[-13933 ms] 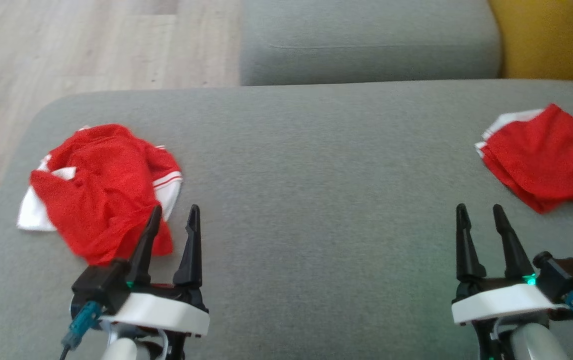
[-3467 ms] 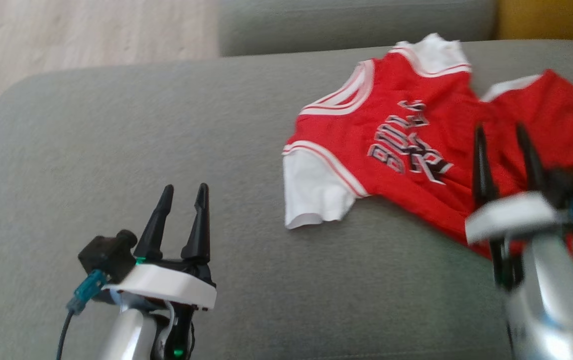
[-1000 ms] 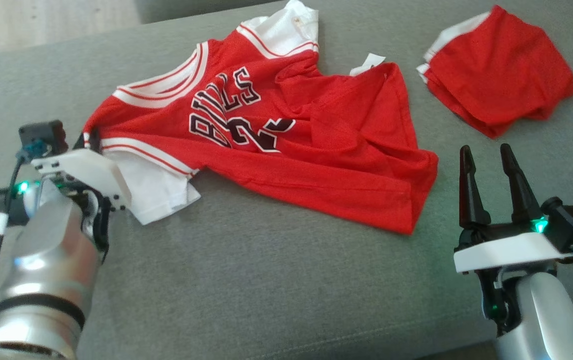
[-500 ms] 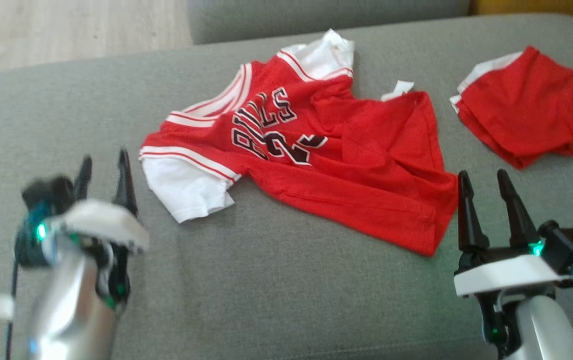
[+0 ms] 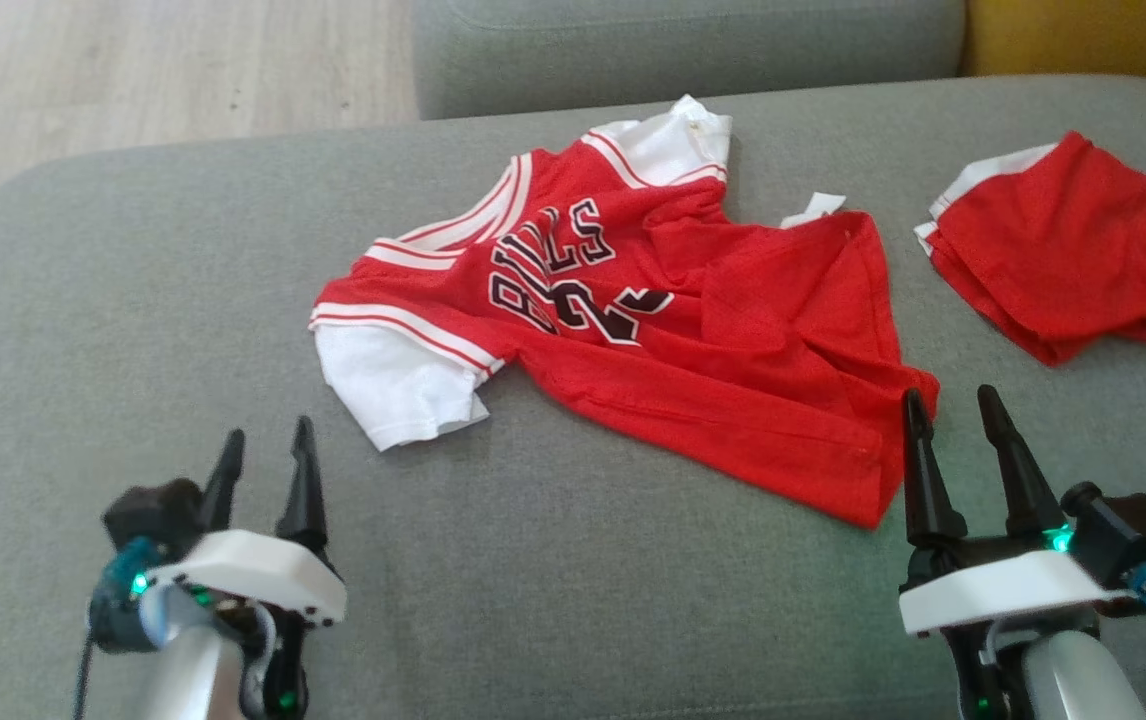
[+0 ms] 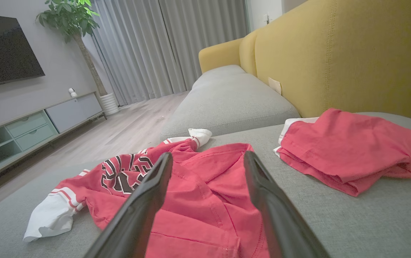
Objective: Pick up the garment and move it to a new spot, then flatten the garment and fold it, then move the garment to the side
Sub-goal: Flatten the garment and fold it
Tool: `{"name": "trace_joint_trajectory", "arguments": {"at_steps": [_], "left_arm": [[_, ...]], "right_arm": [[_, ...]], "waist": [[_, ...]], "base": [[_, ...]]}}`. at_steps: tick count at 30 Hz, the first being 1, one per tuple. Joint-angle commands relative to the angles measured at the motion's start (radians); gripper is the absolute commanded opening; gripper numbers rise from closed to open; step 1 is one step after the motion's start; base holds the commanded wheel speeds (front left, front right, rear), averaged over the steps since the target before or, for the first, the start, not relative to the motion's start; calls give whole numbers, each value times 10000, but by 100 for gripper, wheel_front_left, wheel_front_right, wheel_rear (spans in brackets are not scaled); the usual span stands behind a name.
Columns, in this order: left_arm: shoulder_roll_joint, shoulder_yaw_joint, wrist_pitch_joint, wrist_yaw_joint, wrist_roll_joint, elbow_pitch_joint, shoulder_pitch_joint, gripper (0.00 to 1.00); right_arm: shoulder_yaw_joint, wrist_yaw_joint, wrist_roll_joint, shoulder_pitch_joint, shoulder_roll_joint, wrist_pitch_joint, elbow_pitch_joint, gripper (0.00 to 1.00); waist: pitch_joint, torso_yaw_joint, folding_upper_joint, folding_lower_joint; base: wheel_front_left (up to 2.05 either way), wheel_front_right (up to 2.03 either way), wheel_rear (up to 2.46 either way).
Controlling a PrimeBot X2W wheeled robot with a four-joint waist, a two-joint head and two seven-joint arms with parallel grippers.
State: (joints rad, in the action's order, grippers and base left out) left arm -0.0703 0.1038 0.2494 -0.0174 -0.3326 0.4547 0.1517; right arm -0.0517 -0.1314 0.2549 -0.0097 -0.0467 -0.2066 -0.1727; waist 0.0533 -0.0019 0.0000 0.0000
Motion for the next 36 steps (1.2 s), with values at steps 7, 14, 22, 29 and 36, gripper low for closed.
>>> {"name": "trace_joint_trajectory", "arguments": {"at_steps": [7,14,22,29,36], "left_arm": [[-37,163,-42,-226,324,1397,1337,100],[-73,321,-211,38,471,3039,2268,100],[-168,343,-179,326,505,4602,2979,100],[-102,428,29,-8,411,4792,3224,0],[-58,20,119,55,435,3084,2914,0]], "right_arm": [[-228,7,-140,-475,-35,108,558,100],[-211,7,-234,-620,-35,165,680,100],[-175,7,-267,-623,-35,208,753,100],[95,7,-336,-521,-35,568,338,100],[39,7,346,-572,-35,911,-367,100]], "waist": [[527,-523,0,0],[914,-975,0,0],[1028,-1207,0,0],[992,-1157,0,0],[852,-832,0,0]], "base": [[0,0,0],[0,0,0],[0,0,0],[0,0,0],[0,0,0]]}}
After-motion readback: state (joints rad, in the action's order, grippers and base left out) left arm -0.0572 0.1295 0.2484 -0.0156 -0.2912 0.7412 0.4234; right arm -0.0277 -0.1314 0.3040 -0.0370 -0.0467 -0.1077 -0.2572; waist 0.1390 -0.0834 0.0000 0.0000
